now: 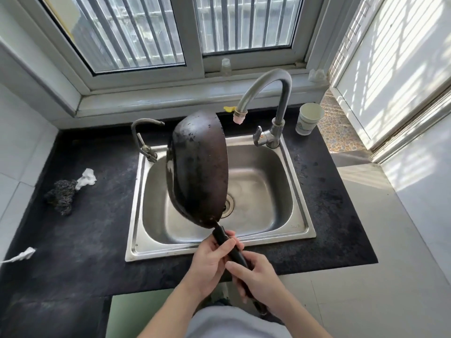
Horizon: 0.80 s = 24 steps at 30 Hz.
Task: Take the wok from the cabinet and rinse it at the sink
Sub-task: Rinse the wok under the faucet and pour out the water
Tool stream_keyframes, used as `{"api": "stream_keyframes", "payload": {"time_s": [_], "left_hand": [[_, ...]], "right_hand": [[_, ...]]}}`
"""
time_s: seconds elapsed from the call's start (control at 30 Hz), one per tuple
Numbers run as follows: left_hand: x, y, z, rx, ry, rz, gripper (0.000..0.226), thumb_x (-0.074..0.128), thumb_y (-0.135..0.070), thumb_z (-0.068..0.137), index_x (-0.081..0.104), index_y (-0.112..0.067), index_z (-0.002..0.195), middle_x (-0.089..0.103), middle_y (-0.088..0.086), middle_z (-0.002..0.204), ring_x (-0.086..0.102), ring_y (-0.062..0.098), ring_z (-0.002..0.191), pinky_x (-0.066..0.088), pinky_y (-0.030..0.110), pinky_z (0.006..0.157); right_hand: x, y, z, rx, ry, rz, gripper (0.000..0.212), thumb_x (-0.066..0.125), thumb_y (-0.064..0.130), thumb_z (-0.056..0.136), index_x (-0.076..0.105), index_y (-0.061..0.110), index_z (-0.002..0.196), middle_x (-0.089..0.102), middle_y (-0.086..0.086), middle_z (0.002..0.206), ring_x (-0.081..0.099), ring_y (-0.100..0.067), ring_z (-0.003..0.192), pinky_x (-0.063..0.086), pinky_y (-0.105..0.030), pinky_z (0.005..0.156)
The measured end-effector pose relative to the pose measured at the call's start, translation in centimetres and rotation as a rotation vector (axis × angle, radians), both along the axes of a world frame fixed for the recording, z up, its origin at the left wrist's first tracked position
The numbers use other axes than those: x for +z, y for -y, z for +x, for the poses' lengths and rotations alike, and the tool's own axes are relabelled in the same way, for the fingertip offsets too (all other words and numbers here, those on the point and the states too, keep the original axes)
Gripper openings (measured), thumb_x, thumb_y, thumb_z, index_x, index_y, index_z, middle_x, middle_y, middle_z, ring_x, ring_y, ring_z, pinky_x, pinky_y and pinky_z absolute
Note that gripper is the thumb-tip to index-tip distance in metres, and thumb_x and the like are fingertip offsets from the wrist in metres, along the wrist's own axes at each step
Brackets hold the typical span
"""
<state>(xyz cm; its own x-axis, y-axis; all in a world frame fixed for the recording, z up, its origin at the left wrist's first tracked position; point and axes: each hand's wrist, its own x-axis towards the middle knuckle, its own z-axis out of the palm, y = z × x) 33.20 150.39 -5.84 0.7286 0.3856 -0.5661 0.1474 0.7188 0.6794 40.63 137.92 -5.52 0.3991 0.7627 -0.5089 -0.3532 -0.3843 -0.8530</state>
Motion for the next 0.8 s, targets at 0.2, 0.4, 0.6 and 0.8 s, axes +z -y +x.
{"api": "stream_keyframes", "payload": {"time_s": [0.2,0.4,0.6,0.8], "left_hand": [[-1.1,0.1,0.4,0.033,-0.032,-0.052,0.017,0.056,-0.008,0.094,0.055,0.000,0.109,0.060,0.013,0.079,0.058,0.027,0.085,0.051,0.040,0.091],[-1.6,0.3,0.1,0.040,-0.028,-0.106,0.025,0.062,-0.011,0.085,0.055,0.000,0.106,0.060,0.014,0.078,0.059,0.027,0.083,0.049,0.042,0.093],[-1.1,0.3,0.3,0.067,-0.044,-0.109,0.020,0.050,-0.008,0.096,0.057,0.001,0.113,0.070,0.021,0.101,0.068,0.029,0.099,0.051,0.037,0.093],[-0.6,1.4,2.5,0.193,-0.096,-0.223,0.022,0.054,-0.009,0.098,0.064,0.004,0.111,0.073,0.018,0.114,0.069,0.027,0.110,0.053,0.035,0.090]], "right_hand": [[-0.6,-1.9,-1.3,-0.007,0.330,-0.316,0.016,0.056,0.034,0.095,0.065,0.021,0.093,0.066,0.006,0.080,0.060,-0.007,0.069,0.044,-0.015,0.059],[-1.8,-1.4,-1.4,0.012,0.412,-0.322,0.030,0.056,0.035,0.096,0.064,0.024,0.123,0.073,0.008,0.103,0.066,-0.002,0.091,0.046,-0.007,0.068],[-1.3,-1.4,-1.7,-0.023,0.481,-0.296,0.031,0.055,0.038,0.098,0.062,0.028,0.126,0.072,0.011,0.101,0.067,-0.003,0.091,0.048,-0.010,0.071],[-0.8,-0.9,-1.2,-0.116,0.630,-0.409,0.032,0.046,0.047,0.098,0.063,0.027,0.118,0.074,-0.001,0.107,0.066,-0.024,0.104,0.047,-0.035,0.080]]}}
